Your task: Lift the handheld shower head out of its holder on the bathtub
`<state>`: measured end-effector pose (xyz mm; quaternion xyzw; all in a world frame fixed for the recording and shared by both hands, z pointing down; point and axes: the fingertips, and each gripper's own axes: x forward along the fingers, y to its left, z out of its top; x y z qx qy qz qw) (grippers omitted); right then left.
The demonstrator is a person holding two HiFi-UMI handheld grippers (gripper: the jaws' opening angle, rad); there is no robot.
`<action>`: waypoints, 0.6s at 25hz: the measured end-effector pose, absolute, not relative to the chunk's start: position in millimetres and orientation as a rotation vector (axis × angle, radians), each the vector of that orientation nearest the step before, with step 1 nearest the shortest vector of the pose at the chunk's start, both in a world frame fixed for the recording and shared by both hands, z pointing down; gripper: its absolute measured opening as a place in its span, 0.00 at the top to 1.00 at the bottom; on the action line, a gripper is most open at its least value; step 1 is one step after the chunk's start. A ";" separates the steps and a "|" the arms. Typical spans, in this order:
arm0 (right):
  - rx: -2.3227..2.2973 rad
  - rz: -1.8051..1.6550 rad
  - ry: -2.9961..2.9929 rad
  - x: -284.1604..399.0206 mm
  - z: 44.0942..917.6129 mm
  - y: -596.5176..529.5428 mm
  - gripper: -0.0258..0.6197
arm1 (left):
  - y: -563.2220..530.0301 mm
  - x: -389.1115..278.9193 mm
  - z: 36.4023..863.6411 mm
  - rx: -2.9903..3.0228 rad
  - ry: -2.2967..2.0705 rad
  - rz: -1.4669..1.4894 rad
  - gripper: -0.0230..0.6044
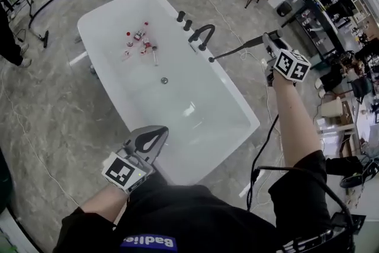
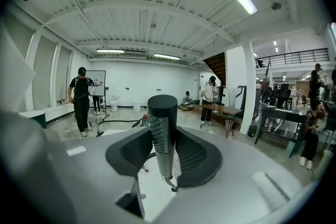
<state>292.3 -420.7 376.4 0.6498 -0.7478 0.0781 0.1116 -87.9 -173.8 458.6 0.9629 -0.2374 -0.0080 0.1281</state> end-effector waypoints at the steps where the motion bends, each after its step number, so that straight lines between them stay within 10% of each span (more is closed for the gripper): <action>1: 1.920 0.233 -2.192 292.4 371.3 -406.2 0.76 | -168.6 -86.4 454.4 2.817 -0.672 -0.023 0.96; 15: 1.896 0.152 -2.460 293.5 338.9 -172.1 0.76 | -54.2 12.3 410.4 2.882 -0.597 -0.037 0.96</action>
